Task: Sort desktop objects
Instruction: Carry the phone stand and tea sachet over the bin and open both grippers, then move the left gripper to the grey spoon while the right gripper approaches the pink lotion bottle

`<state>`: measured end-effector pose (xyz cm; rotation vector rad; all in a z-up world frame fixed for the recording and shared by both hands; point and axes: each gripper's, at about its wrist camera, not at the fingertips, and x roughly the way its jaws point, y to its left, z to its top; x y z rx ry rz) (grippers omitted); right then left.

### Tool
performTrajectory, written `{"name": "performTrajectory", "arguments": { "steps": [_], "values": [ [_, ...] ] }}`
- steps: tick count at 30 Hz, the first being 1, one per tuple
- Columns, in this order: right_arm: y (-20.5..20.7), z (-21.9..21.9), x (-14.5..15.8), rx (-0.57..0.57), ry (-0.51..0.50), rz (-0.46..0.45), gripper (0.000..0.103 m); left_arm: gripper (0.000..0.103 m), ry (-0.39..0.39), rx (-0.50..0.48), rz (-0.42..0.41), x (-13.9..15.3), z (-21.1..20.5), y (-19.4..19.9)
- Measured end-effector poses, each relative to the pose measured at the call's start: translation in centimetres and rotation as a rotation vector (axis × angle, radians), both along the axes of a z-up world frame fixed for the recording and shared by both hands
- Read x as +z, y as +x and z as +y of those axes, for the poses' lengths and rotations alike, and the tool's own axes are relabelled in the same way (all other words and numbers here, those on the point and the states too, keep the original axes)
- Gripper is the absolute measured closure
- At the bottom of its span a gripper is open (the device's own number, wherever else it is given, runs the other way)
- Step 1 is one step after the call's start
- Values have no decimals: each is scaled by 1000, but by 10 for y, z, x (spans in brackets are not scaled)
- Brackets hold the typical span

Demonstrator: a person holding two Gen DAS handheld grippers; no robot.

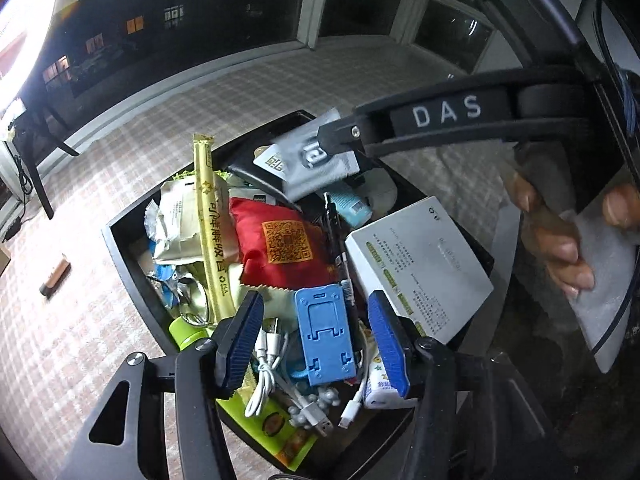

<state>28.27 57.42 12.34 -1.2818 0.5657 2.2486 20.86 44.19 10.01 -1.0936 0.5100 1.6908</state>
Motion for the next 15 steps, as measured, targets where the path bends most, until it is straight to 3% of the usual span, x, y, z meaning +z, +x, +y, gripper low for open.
{"name": "performTrajectory", "arguments": {
  "steps": [15],
  "values": [
    [-35, -32, 5, 68, -5, 38, 35, 51, -5, 123, 21, 9, -50, -41]
  ]
}}
